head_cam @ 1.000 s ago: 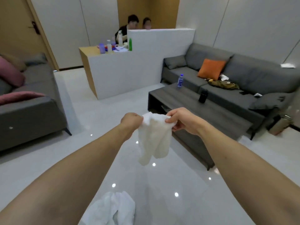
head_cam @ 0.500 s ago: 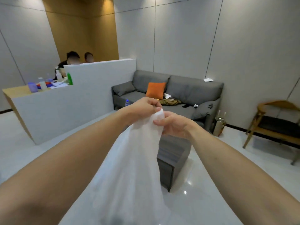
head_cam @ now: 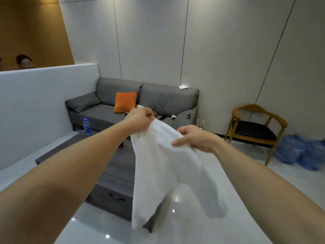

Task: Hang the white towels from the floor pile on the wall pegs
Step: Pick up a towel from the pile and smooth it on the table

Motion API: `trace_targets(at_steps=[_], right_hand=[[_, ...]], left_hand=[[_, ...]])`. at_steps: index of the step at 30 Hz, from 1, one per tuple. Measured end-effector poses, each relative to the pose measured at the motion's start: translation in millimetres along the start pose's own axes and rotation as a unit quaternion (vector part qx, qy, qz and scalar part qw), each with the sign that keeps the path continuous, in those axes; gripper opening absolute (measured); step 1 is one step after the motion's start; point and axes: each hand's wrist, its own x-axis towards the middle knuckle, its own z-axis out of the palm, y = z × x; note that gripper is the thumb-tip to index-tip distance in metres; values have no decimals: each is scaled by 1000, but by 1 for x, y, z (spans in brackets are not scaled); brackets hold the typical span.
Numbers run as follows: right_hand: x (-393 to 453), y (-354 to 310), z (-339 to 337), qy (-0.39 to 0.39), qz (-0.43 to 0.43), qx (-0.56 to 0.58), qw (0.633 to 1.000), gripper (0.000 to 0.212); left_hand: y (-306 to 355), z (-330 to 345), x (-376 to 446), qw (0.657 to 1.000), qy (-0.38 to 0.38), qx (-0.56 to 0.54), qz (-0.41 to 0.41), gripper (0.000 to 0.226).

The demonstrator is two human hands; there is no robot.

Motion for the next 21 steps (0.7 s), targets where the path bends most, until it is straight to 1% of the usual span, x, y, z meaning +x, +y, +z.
trace_targets(at_steps=[1,3,4,5,6,7,8,9,10,11,13,15,17,18,19,20,21], right_hand=[[14,7,-16,13,27,-70,997,27],[41,16,-45,44,69,-193,978,25],[55,17,-60,67,76,-225,969,23],[69,14,-75,92,74,-229,966,23],[85,9,-89,115,66,-220,967,23],[100,2,-100,131,50,-206,968,24],[116,-7,-109,138,25,-200,970,24],[131,-15,-116,141,0,-204,969,23],[145,-21,-122,146,-19,-216,965,22],[159,-25,-129,154,-33,-234,959,22],[184,-24,-149,164,-46,-271,947,21],[205,-14,-180,144,-28,-316,937,23],[223,2,-213,95,26,-381,919,24],[232,10,-229,88,48,-397,912,24],[242,15,-243,96,51,-395,912,23],[253,16,-256,113,32,-372,921,23],[266,14,-267,130,-2,-329,935,21]], left_hand=[[-9,1,22,999,26,-1,-19,25],[-27,0,61,996,63,15,-55,25],[-34,2,80,996,54,23,-60,22],[-36,7,100,999,14,18,-49,15],[-33,14,116,998,-54,-5,-29,4],[-25,24,131,991,-131,-27,-2,15],[-13,38,146,978,-201,-43,25,35],[0,53,159,966,-251,-48,44,50],[12,70,172,960,-268,-44,63,56],[21,86,185,962,-260,-37,76,53],[28,111,216,975,-205,-20,84,33],[23,123,250,985,-155,-15,72,13],[11,128,285,994,-102,-1,50,10],[5,129,301,996,-79,-1,32,9],[0,133,316,998,-64,-6,11,8],[-2,139,329,998,-62,-16,-3,8],[0,148,342,997,-75,-34,-7,9]])
